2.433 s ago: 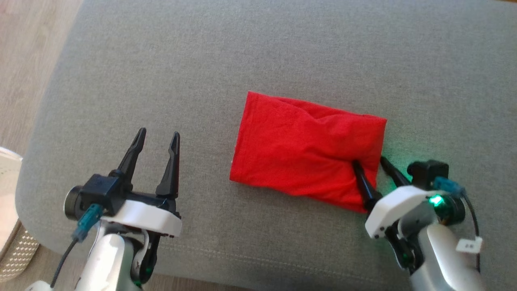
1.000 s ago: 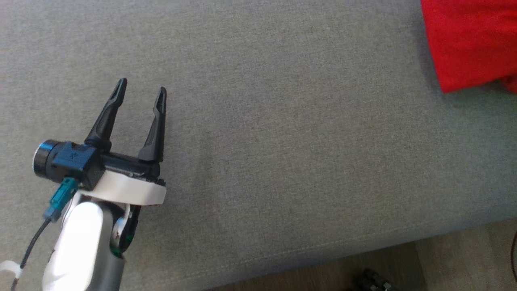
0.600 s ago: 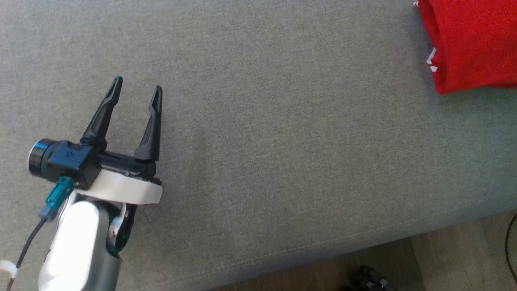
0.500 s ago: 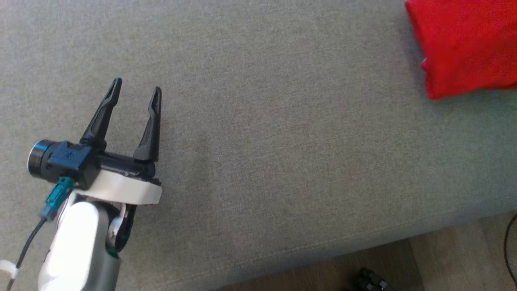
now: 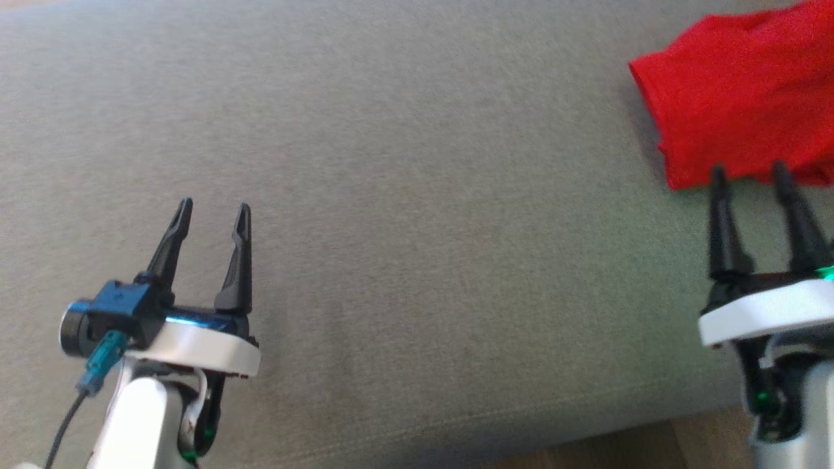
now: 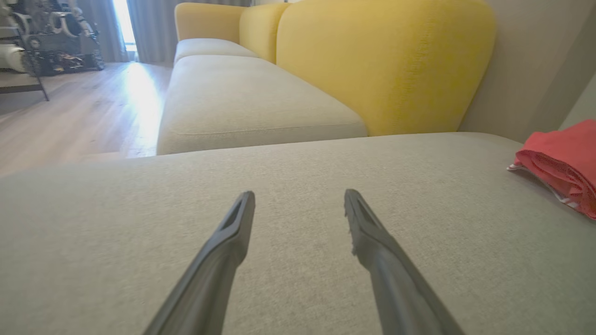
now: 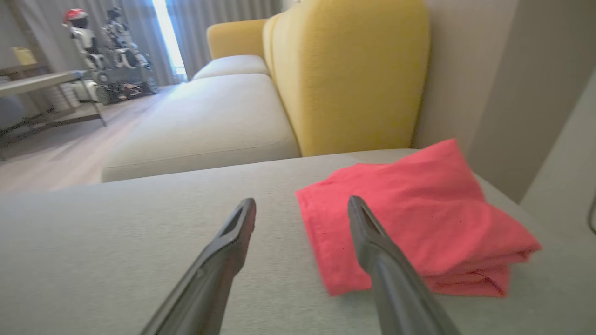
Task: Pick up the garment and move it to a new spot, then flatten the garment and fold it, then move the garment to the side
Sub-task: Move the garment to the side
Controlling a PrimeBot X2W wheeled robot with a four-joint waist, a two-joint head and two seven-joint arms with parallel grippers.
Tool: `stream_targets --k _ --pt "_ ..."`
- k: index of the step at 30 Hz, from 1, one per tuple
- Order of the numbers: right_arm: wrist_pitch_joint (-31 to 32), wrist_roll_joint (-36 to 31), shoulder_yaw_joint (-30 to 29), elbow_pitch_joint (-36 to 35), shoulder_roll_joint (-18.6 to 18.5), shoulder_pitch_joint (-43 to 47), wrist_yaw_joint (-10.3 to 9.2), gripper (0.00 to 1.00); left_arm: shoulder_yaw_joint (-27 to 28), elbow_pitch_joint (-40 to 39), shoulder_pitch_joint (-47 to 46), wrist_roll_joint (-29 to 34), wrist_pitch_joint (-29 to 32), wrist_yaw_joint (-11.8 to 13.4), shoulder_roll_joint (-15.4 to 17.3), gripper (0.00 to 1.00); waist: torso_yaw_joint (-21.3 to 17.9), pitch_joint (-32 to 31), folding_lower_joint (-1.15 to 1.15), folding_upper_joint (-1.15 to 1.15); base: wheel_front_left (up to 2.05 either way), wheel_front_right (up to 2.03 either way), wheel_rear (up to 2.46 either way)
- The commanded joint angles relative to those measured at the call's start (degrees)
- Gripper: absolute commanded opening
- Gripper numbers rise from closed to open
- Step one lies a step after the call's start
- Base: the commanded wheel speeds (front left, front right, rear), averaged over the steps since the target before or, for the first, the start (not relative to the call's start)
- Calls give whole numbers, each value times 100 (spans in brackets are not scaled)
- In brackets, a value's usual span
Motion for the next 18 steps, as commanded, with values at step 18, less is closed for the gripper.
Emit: stream_targets --k 18 --pt "-482 -125 738 568 89 237 -5 100 519 -89 715 -234 -47 298 76 100 1155 -1218 0 -1 0 0 0"
